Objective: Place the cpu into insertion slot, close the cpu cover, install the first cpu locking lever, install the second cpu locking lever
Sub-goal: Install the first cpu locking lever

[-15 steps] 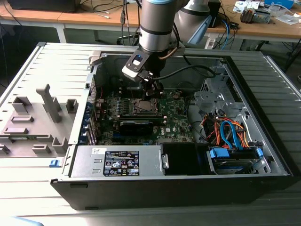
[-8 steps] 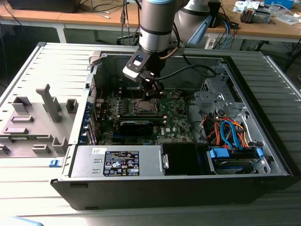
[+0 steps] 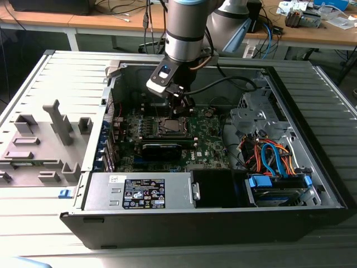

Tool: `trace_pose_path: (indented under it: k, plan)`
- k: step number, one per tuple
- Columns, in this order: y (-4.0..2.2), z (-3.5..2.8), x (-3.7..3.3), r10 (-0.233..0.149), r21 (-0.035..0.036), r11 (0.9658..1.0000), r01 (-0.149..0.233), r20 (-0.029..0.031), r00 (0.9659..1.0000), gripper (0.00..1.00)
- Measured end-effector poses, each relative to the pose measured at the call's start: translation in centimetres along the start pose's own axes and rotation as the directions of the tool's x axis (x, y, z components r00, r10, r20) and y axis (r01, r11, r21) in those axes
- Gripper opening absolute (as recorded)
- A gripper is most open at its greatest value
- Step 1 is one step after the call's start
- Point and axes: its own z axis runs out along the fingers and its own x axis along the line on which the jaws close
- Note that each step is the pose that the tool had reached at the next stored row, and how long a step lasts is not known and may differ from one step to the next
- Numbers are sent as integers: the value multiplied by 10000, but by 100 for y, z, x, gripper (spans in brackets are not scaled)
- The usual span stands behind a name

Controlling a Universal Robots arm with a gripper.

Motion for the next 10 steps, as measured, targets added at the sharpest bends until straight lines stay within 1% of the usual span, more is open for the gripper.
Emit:
trace_pose_path:
  k: [10]
  plan:
    - [0, 0, 0, -240, -4, 9997, 240, 14, 9997, 11]
